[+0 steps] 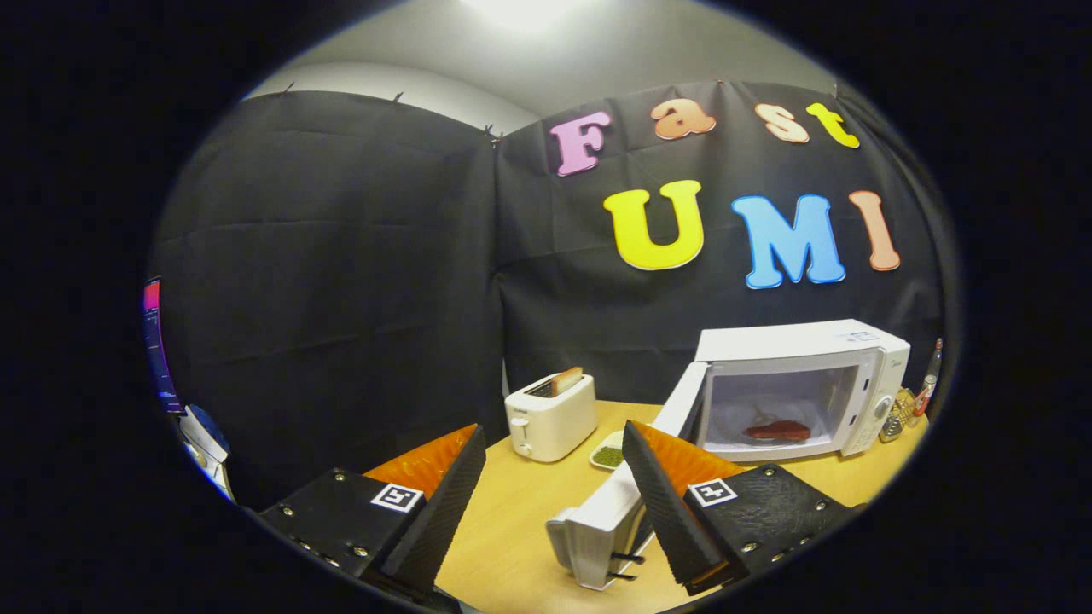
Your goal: Open the microwave, put the food inside, and close the microwave door.
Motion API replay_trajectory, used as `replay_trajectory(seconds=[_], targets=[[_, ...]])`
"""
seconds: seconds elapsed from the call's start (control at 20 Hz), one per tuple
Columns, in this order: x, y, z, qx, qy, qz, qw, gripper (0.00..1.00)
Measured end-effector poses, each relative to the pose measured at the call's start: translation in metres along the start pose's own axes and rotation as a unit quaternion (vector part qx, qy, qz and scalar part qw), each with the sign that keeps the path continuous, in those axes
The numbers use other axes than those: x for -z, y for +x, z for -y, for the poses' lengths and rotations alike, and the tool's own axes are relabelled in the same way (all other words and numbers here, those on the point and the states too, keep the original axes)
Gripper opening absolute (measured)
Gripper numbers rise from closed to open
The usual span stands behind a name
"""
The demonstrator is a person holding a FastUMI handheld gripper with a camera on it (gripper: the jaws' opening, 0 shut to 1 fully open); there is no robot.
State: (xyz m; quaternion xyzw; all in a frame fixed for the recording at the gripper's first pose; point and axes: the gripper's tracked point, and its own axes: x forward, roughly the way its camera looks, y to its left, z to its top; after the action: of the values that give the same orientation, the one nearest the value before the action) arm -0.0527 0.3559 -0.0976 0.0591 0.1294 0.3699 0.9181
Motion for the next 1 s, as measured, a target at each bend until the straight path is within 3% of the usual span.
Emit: replay_trajectory(seconds=[0.15,0.25,0.3,0.35,0.5,0.55,0.6,0.7,0.85,1.0], targets=[[0.028,-0.001,-0.030,-0.035,0.000,-0.026,0.999,0.96],[0.027,0.001,-0.043,-0.048,-0.024,-0.022,0.998,0.88],[0.040,0.000,-0.051,-0.065,-0.027,-0.039,0.997,0.77],[0.051,-0.001,-0.059,-0.075,-0.035,-0.049,0.995,0.76],[0.080,0.001,-0.067,-0.095,-0.035,-0.088,0.991,0.26],[0.095,0.000,-0.070,-0.101,-0.028,-0.109,0.988,0.26],[0.101,0.005,-0.052,-0.060,-0.036,-0.110,0.991,0.27],[0.111,0.007,-0.032,-0.046,-0.028,-0.135,0.989,0.05],[0.114,0.005,0.001,-0.008,-0.009,-0.142,0.990,0.06],[0.118,-0.005,0.011,-0.010,0.033,-0.147,0.989,0.01]])
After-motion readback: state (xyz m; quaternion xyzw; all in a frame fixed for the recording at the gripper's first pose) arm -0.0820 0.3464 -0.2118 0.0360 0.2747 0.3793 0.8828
